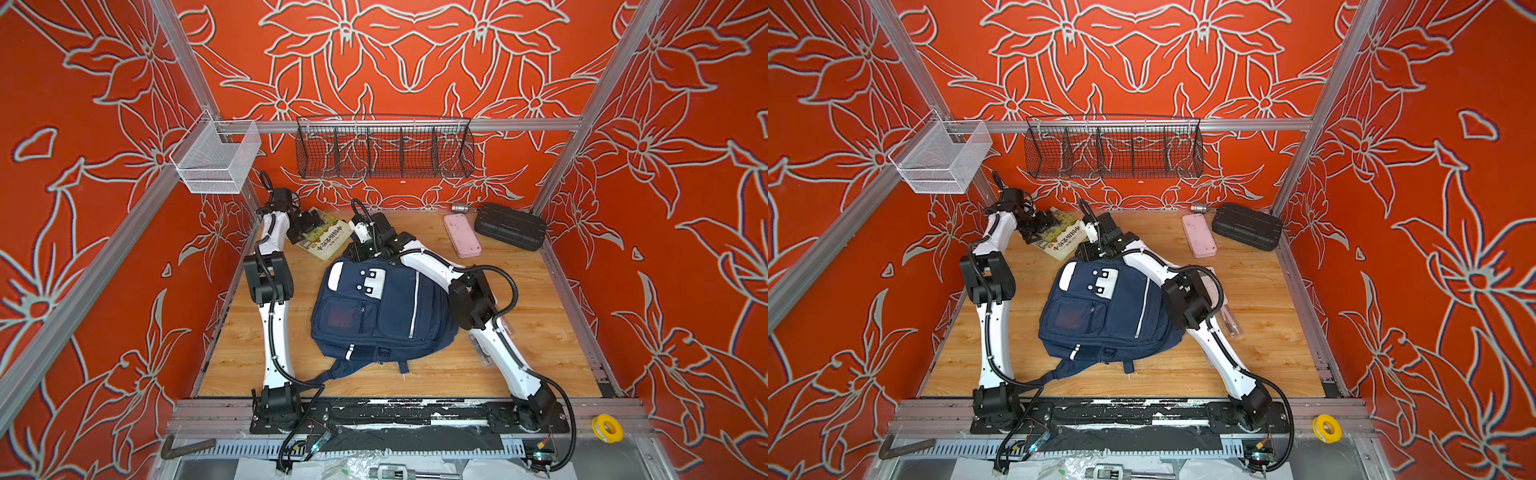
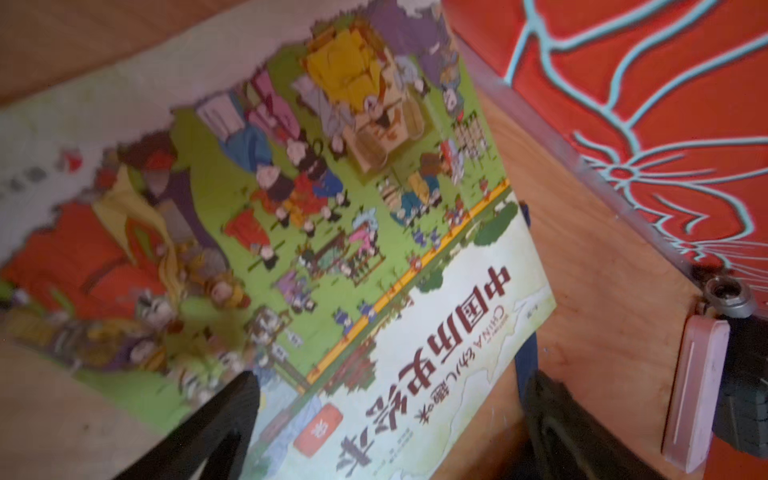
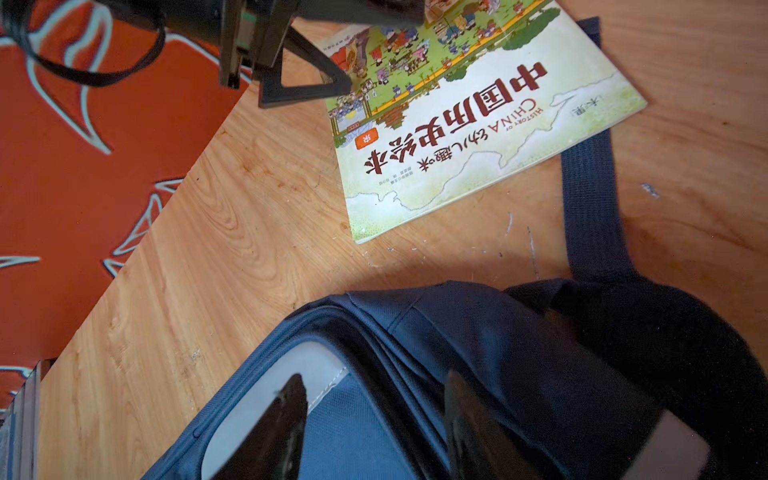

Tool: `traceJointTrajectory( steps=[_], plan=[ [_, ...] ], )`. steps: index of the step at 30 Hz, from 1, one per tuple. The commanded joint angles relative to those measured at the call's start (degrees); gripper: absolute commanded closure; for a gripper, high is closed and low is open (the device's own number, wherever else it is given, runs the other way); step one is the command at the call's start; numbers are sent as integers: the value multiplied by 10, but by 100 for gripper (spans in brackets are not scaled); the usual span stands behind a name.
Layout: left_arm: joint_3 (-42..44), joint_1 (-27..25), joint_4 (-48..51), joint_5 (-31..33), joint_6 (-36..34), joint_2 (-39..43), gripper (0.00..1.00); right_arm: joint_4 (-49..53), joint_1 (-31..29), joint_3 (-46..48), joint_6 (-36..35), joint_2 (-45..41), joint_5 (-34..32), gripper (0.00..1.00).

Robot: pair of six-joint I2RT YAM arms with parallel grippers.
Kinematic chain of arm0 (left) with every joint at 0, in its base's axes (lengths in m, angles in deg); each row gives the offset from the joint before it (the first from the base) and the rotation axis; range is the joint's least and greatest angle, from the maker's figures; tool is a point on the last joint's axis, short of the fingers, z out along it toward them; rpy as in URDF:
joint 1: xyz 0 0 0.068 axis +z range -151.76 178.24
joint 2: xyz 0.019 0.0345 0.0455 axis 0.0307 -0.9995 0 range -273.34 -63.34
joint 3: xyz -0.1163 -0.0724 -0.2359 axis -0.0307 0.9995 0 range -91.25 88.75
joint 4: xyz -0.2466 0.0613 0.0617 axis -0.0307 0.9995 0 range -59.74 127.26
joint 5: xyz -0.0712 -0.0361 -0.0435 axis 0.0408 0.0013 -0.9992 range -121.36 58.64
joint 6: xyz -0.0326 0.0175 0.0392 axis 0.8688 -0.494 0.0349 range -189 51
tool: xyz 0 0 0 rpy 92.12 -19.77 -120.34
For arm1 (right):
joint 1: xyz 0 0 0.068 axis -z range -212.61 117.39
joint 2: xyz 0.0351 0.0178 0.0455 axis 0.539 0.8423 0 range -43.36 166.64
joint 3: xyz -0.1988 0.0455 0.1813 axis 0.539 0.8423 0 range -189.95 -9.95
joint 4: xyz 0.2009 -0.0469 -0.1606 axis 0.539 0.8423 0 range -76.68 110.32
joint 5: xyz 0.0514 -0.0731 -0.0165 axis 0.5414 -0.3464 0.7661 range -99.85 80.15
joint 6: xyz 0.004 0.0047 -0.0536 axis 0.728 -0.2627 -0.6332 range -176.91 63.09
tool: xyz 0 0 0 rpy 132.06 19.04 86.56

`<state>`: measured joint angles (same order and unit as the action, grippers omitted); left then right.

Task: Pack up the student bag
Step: 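Reach the right gripper across to the book's edge near the left gripper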

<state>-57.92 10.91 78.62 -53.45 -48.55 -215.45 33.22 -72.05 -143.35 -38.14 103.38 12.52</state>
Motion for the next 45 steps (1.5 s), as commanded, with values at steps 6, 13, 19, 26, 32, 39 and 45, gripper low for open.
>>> traceJointTrajectory(
  steps=[6,13,19,26,32,39,45],
  plan=[
    [24,-33,89,78,37,-31,2,-6,19,8,-4,-26,-39,44],
    [44,-80,142,2,58,-33,4,18,46,-3,1,-30,-45,43],
    [135,-117,80,-119,108,-5,6,24,100,-12,46,-19,-32,43],
    [50,-147,74,-139,99,9,2,48,138,-71,48,30,-22,42],
    [66,-122,6,-47,67,86,3,26,149,-120,85,86,25,43],
    [27,-64,43,9,-12,61,3,12,136,-151,120,122,52,48],
    [28,-24,59,35,-44,38,3,46,115,-146,133,123,45,48]
  ],
)
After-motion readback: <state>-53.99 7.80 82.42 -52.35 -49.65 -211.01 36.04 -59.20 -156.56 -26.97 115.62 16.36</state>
